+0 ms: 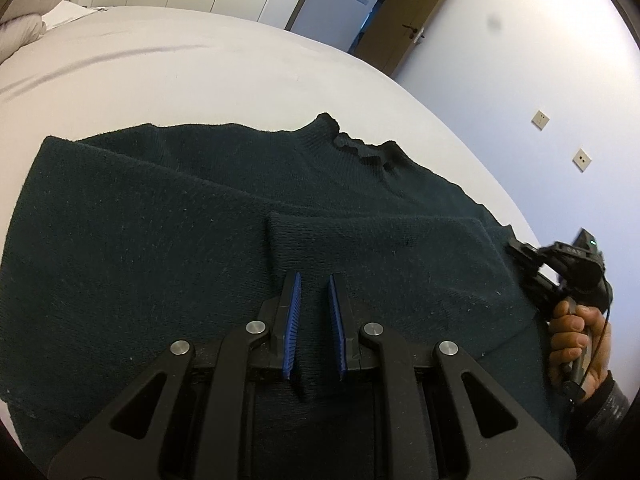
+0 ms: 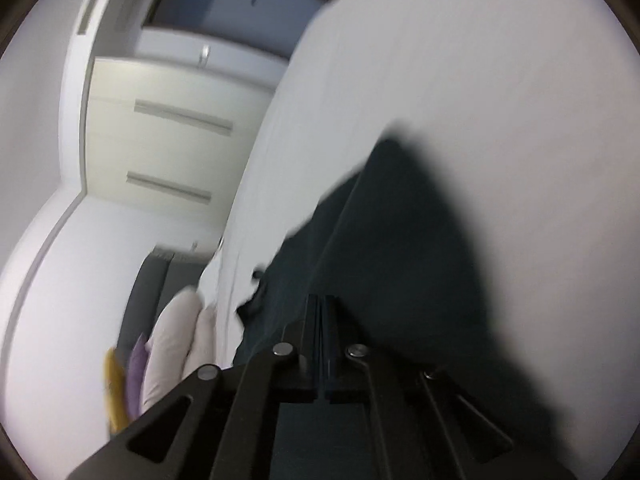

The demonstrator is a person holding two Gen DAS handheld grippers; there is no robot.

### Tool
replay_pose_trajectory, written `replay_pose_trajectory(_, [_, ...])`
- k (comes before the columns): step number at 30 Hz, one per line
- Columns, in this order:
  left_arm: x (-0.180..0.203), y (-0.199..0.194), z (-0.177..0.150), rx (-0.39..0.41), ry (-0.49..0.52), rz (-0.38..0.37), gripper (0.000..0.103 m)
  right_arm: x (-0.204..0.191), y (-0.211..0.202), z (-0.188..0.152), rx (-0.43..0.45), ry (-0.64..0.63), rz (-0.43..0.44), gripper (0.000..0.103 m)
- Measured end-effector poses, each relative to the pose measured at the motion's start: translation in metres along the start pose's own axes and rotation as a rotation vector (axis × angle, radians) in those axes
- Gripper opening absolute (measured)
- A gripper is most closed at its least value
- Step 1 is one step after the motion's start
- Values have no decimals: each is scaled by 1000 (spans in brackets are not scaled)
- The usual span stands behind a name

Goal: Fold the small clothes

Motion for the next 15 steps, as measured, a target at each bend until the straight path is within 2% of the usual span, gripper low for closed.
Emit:
replay_pose_trajectory(1, [-1,-1,0,-1,-4,-2,15,5,-12,6,36,-4,-21,1])
replay_pose_trajectory(2, [-3,-4,0,-2,-13,-7,15,8,-24,9,70,11,-55,25])
replay_pose_trajectory(3, [-4,-8,1,-6,-25,-8,15,10,-38,10,100,30,-93,36])
replay_pose_trajectory(4, [-3,-13,1,-13,-25,3,15,6,-53,7,125,27,-89,46])
replay_pose_trajectory(5, [1,-26,-1,-19,-5,60,15,-1,-72,0,159,-4,-110,54])
replay_pose_trajectory(6, [5,-34,-3,-21,14,100,16,-11,-98,-8,208,-72,-132,56])
replay_pose_trajectory(8, [15,-61,-14,3,46,115,16,-38,-139,-35,290,-218,-148,70])
replay_pose_trajectory(9, [21,-78,-21,22,62,122,21,-53,-159,-52,338,-290,-162,74])
replay_pose_trajectory(11, [34,-116,-35,73,101,148,38,-79,-193,-88,418,-413,-166,90])
replay_pose_trajectory(12, [39,-135,-42,103,109,156,62,-92,-213,-109,462,-483,-155,94])
replay_pose_trajectory(13, [42,-156,-49,139,110,172,82,-101,-230,-124,499,-536,-145,103])
replay_pose_trajectory(15, [49,-201,-66,221,101,212,91,-121,-268,-162,596,-646,-115,103])
Point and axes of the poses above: each gripper's, at about its wrist camera, not at the fingertips, and y roughly the way its jaws point, x to its right, z to its top, the point moved 2 cm from there along y, roughly the way its jaws point, and after that the axes turned 10 degrees about y, right-handed, at the moved point
